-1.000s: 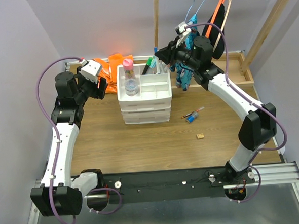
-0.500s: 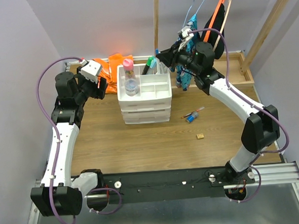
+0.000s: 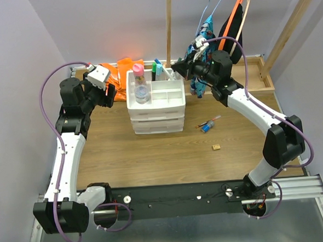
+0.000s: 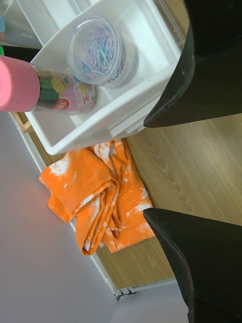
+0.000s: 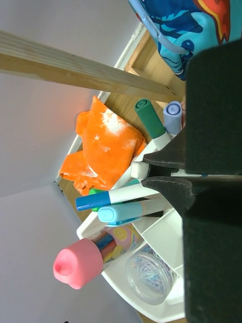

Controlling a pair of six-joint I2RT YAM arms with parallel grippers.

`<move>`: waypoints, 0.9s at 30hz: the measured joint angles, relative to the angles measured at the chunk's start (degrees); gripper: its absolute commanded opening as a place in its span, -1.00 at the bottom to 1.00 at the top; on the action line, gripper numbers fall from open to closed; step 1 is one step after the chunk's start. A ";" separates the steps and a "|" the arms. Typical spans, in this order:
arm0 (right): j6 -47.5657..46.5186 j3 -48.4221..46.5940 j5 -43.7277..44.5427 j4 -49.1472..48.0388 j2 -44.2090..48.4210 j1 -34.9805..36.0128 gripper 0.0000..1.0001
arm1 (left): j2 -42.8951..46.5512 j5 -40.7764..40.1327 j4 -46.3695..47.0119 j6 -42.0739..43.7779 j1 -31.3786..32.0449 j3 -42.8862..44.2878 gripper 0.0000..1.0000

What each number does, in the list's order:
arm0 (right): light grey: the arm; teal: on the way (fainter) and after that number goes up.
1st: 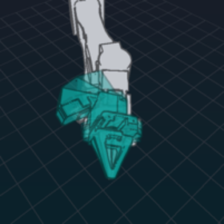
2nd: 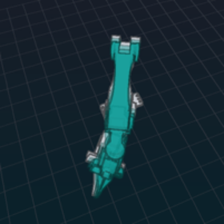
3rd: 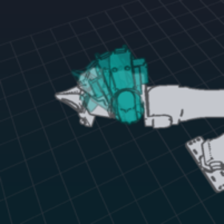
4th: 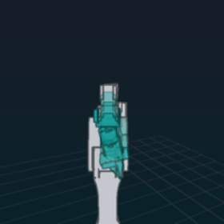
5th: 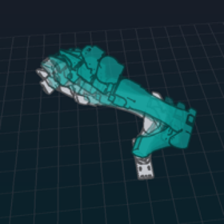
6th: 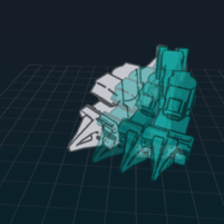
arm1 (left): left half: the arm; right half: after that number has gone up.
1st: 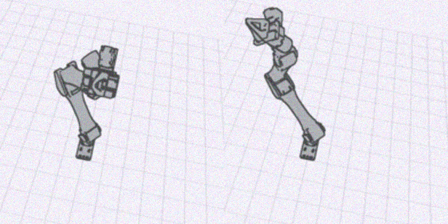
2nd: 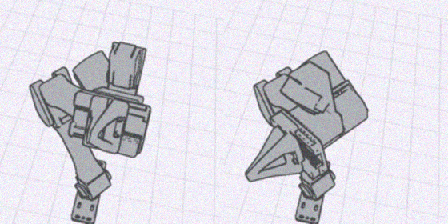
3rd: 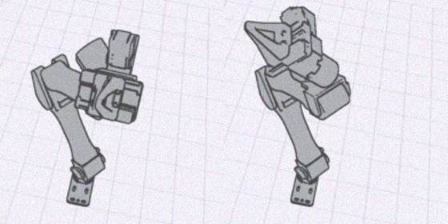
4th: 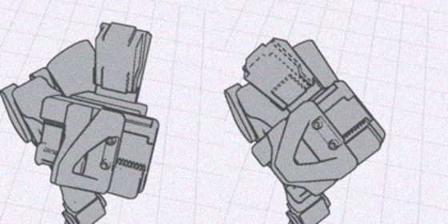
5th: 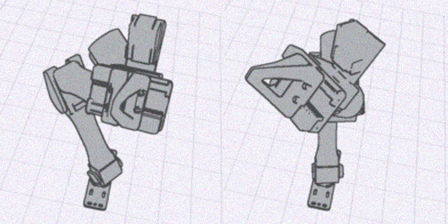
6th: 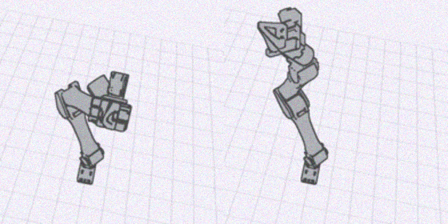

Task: Sort the stationery into containers
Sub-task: Place the pen in the storage box.

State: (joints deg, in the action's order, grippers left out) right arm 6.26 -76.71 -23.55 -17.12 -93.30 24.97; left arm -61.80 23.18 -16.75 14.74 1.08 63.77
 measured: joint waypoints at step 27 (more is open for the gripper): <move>-1.42 -3.67 -0.28 6.19 3.13 -0.07 -0.06 | 0.04 0.72 1.38 -1.53 0.59 1.11 0.48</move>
State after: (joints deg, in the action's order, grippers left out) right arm 4.84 -80.38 -23.83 -10.94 -90.17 24.91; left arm -61.76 23.90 -15.38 13.21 1.67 64.88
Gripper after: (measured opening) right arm 0.473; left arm 0.738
